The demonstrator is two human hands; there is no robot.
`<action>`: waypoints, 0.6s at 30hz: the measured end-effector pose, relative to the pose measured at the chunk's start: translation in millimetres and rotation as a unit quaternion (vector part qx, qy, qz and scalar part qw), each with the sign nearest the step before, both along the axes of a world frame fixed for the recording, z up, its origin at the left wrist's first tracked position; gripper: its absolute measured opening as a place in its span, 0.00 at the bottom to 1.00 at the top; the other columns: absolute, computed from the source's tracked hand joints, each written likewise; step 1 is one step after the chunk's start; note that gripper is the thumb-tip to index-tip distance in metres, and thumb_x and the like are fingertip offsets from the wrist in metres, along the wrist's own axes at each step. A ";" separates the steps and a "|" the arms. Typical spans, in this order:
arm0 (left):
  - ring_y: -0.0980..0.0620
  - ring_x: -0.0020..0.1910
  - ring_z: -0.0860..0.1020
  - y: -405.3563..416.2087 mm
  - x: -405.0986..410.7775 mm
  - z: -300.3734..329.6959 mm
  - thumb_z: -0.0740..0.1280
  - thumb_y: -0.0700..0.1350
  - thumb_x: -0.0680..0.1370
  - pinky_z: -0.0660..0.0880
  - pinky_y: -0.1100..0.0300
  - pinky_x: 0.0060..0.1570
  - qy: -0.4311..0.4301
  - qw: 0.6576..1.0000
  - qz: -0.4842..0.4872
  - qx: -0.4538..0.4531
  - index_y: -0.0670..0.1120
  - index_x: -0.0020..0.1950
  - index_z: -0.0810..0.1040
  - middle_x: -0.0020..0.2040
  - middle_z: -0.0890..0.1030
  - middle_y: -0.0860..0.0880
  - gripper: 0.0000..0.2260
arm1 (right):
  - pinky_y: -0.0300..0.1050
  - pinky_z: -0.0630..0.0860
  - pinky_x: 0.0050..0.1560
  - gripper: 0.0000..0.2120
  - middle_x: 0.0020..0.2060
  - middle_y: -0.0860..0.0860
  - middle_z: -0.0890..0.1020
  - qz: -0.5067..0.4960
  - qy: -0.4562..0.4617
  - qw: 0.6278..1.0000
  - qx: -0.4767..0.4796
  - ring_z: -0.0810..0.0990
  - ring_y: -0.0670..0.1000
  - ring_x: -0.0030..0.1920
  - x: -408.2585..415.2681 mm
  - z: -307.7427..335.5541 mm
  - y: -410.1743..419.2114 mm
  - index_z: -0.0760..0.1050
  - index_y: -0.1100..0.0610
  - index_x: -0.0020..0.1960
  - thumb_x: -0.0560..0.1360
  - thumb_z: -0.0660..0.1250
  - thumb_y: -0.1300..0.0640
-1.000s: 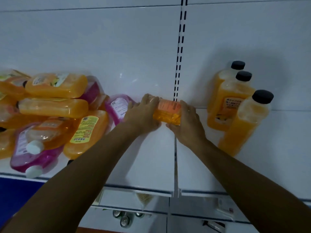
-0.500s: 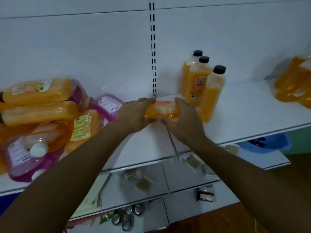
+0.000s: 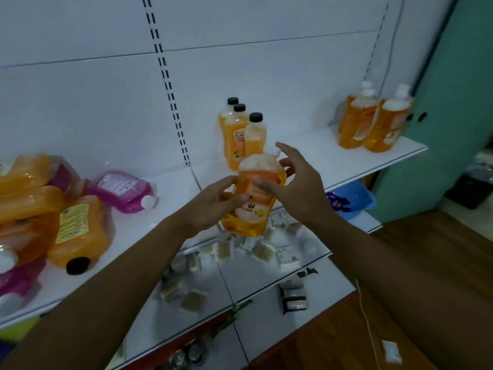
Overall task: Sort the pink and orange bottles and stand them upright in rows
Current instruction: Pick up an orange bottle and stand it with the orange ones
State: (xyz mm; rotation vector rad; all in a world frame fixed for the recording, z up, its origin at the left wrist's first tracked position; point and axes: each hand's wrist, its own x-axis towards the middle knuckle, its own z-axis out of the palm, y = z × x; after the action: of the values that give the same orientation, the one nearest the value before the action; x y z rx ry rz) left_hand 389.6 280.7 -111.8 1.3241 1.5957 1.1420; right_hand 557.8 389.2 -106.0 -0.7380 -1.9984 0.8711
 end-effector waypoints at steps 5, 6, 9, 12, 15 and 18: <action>0.58 0.54 0.81 60.8 64.1 -2.0 0.73 0.48 0.73 0.79 0.60 0.51 0.029 0.999 -0.021 0.017 0.54 0.68 0.69 0.58 0.80 0.56 0.25 | 0.48 0.79 0.52 0.38 0.54 0.45 0.76 -0.052 -0.001 0.998 0.022 0.77 0.50 0.53 62.9 1.7 39.4 0.64 0.45 0.73 0.68 0.74 0.40; 0.60 0.52 0.81 72.4 77.3 -1.7 0.74 0.47 0.73 0.79 0.63 0.48 0.043 0.999 -0.022 0.023 0.54 0.67 0.69 0.57 0.80 0.56 0.25 | 0.51 0.79 0.53 0.38 0.54 0.46 0.76 -0.059 -0.003 0.998 0.029 0.77 0.51 0.53 75.0 2.3 48.6 0.64 0.46 0.73 0.68 0.75 0.40; 0.57 0.55 0.80 107.7 108.4 -6.8 0.74 0.45 0.73 0.79 0.61 0.51 0.056 0.996 -0.031 0.056 0.51 0.69 0.68 0.59 0.79 0.52 0.26 | 0.51 0.77 0.54 0.38 0.55 0.45 0.76 -0.083 -0.017 0.995 0.050 0.76 0.51 0.55 107.0 3.3 76.6 0.64 0.48 0.73 0.68 0.76 0.44; 0.52 0.58 0.78 142.0 131.3 -10.0 0.74 0.46 0.73 0.79 0.58 0.54 0.102 0.991 -0.031 0.085 0.49 0.70 0.69 0.61 0.77 0.50 0.27 | 0.54 0.76 0.56 0.38 0.60 0.48 0.76 -0.105 -0.010 0.992 0.068 0.74 0.52 0.57 132.1 0.3 102.3 0.65 0.50 0.73 0.68 0.77 0.46; 0.51 0.56 0.79 177.5 145.0 -15.0 0.76 0.50 0.71 0.79 0.54 0.54 0.130 0.986 -0.022 0.099 0.49 0.69 0.70 0.59 0.78 0.50 0.28 | 0.57 0.75 0.58 0.38 0.61 0.51 0.76 -0.125 -0.004 0.989 0.080 0.73 0.54 0.59 147.8 -1.2 128.3 0.65 0.51 0.73 0.68 0.77 0.48; 0.52 0.55 0.79 211.7 150.4 -17.6 0.73 0.59 0.68 0.78 0.52 0.53 0.160 0.979 -0.007 0.122 0.49 0.68 0.72 0.58 0.80 0.53 0.31 | 0.56 0.74 0.60 0.37 0.62 0.52 0.75 -0.134 -0.004 0.987 0.090 0.72 0.54 0.61 150.1 0.7 156.6 0.64 0.50 0.73 0.68 0.76 0.49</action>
State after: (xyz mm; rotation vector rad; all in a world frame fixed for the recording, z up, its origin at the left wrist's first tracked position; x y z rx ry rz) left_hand 540.0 492.4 -129.3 1.7510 1.7063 1.1898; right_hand 707.9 545.8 -105.3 -0.8817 -1.8999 0.5237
